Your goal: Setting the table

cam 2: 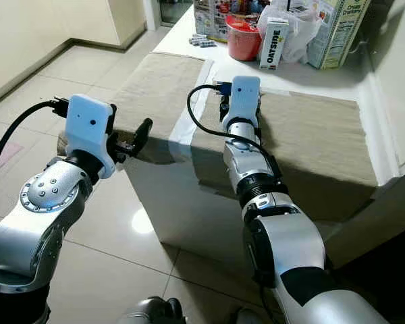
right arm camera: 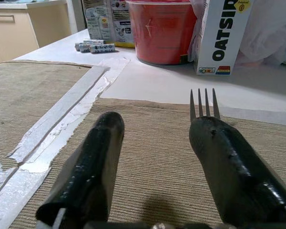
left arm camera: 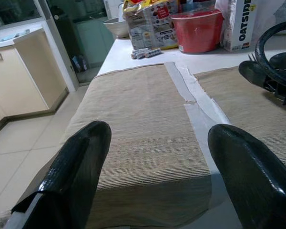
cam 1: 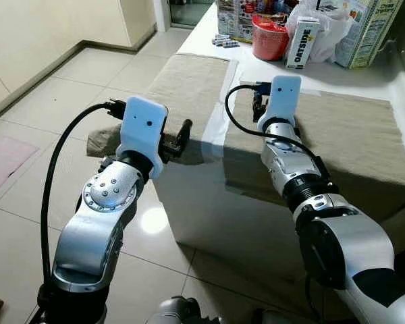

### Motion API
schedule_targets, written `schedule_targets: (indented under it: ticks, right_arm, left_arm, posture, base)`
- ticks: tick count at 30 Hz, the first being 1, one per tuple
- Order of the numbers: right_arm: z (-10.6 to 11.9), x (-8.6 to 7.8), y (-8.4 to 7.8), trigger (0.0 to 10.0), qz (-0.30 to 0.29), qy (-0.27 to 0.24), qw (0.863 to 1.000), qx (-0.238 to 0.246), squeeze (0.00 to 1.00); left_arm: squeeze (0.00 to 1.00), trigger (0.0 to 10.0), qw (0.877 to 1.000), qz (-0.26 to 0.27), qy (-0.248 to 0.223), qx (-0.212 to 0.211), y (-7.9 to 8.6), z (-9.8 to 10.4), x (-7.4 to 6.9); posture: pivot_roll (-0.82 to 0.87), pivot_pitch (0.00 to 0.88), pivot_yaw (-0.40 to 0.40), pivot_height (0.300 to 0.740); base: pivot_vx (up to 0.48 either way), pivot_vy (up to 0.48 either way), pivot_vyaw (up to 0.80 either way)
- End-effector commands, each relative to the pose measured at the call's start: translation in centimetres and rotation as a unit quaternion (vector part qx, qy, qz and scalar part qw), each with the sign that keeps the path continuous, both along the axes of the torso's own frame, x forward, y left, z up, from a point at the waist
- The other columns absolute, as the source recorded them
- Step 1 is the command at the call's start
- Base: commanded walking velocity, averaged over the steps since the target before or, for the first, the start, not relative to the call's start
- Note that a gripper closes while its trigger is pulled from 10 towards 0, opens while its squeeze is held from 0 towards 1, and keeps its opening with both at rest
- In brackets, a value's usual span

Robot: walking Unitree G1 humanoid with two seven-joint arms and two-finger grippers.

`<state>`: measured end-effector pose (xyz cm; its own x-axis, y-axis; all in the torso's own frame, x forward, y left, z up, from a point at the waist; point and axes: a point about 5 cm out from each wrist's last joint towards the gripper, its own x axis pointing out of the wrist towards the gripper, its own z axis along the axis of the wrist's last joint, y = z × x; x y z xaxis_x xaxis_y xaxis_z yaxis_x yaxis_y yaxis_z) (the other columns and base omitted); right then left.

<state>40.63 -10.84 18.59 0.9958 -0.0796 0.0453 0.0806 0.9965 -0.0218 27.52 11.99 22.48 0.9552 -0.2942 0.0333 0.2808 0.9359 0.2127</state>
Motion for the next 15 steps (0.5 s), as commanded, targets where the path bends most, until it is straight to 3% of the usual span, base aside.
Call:
schedule_targets:
  ticks: [1,7,15]
  right_arm:
    - [0.2,0.1,0.2,10.0,0.005,-0.001,1.0,-0.005,1.0]
    - [1.9,0.4,0.2,10.0,0.002,-0.033,0.999,-0.006,1.0]
    - [2.9,0.7,-0.6,10.0,-0.03,-0.036,0.999,-0.005,1.0]
  left_arm:
    - [0.0,10.0,1.0,0.001,-0.003,0.007,0.0,0.0,0.1]
    - [0.0,10.0,1.0,0.001,-0.003,0.006,0.0,0.1,0.2]
    - [0.0,10.0,1.0,0.001,-0.004,0.007,0.0,0.1,0.2]
  posture:
    - [0.09,0.068,0.084,0.736]
    - [0.09,0.071,0.084,0.736]
    - [0.09,0.072,0.084,0.736]
  base:
    - [0.0,0.0,0.0]
    - [0.0,0.0,0.0]
    - [0.0,0.0,0.0]
